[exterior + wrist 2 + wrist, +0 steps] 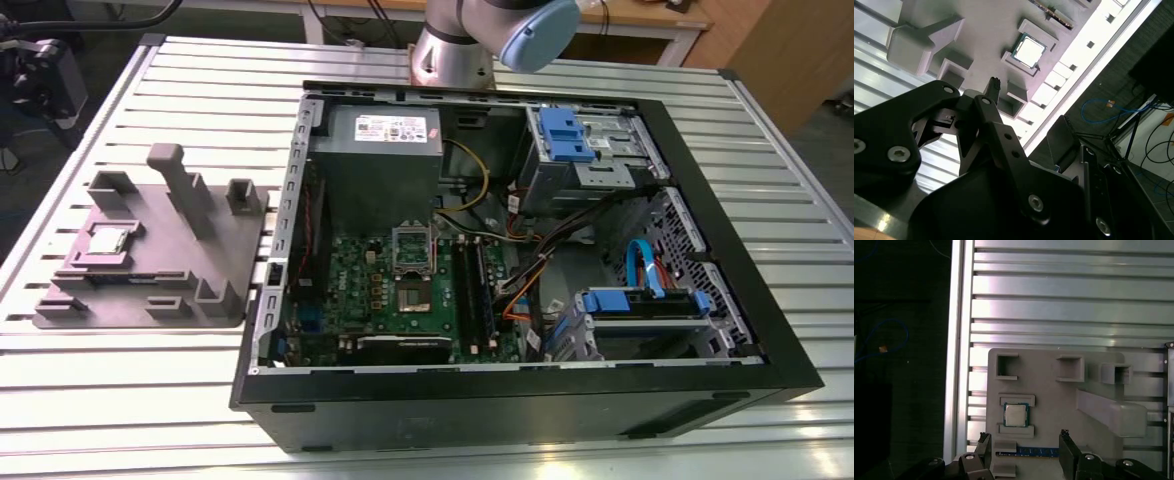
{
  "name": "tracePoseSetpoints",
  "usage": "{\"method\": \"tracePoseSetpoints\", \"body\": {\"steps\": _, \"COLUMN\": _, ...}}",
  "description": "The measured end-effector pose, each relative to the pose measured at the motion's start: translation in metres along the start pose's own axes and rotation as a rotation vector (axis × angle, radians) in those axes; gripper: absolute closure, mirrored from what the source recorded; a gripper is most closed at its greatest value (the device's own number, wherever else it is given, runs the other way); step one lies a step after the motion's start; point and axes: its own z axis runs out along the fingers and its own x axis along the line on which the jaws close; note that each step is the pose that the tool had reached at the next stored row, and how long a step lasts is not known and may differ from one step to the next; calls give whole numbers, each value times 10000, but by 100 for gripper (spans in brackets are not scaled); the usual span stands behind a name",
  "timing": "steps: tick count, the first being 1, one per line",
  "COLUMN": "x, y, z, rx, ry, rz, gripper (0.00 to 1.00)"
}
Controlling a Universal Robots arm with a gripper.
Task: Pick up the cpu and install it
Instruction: 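Pick up the cpu and move it towards the insertion slot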
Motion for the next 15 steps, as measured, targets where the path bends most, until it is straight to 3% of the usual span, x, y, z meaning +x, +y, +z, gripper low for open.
{"method": "tracePoseSetpoints", "body": {"steps": 15, "x": -1, "y": -16, "z": 27, "rx": 0, "ry": 0, "rz": -1, "gripper": 35}}
